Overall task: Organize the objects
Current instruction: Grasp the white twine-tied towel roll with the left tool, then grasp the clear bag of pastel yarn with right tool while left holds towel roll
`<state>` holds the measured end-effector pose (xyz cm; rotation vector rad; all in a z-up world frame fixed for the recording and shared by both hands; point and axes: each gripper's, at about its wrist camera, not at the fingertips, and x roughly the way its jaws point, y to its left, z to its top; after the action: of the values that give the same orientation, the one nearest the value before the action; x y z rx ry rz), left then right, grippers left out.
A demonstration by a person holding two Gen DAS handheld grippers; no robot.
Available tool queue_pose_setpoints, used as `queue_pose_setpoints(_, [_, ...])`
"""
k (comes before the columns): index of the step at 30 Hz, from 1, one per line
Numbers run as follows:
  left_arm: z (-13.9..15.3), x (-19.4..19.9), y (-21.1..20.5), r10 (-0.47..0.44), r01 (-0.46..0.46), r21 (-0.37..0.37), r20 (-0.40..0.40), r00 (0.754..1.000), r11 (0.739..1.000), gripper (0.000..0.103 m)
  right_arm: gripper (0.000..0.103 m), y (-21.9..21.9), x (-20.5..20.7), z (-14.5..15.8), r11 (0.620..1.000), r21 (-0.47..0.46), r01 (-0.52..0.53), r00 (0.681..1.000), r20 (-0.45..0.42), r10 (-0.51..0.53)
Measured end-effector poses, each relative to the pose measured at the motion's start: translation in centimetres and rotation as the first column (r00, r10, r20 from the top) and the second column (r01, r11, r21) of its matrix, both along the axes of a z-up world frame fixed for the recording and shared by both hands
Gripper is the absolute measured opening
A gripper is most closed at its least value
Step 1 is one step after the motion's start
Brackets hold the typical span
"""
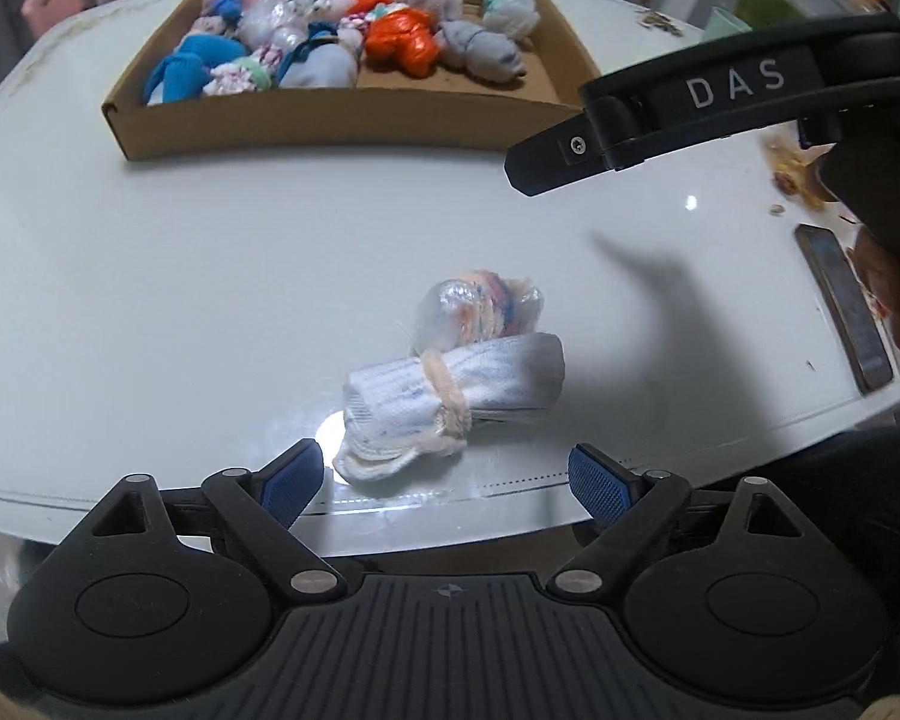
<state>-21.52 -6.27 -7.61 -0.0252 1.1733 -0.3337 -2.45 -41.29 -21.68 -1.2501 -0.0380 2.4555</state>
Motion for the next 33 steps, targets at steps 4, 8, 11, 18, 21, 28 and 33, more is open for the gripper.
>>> queue_pose_setpoints(4, [-0.6,0.2,-0.7,0.043,-0.043,0.006,0.009,0.999,0.999,0.094,0.087,-0.1,0.2,-0.3,1.000,0.007,0.007,1.000,0.015,-0.007])
queue_pose_setpoints(8, [-0.9,0.7,-0.9,0.073,-0.073,-0.004,0.009,0.997,0.997,0.095,0.087,0.2,0.1,-0.5,1.000,0.009,0.015,1.000,0.027,-0.015])
queue_pose_setpoints(11, [-1.1,0.9,-1.1,0.086,-0.086,-0.024,-0.001,0.996,0.996,0.095,0.087,0.2,0.1,-0.6,1.000,0.008,0.013,0.999,0.032,-0.014])
queue_pose_setpoints(18, [-1.6,1.3,-0.8,0.142,-0.141,-0.070,0.007,0.990,0.987,0.088,0.088,0.1,-0.2,-0.7,1.000,0.008,0.011,0.999,0.043,-0.012])
queue_pose_setpoints(21, [-1.5,1.1,-1.0,0.134,-0.132,-0.069,0.020,0.991,0.989,0.086,0.088,0.1,-0.3,-0.8,1.000,0.007,0.009,0.999,0.048,-0.009])
queue_pose_setpoints(28, [-1.6,1.0,-0.5,0.108,-0.106,-0.056,0.029,0.994,0.993,0.084,0.088,0.3,-0.4,-0.8,1.000,0.003,0.013,0.999,0.050,-0.014])
queue_pose_setpoints(33, [-0.9,1.4,0.5,0.076,-0.076,-0.003,0.047,0.996,0.997,0.084,0.088,0.2,-0.3,-0.8,1.000,0.003,0.014,0.998,0.055,-0.015])
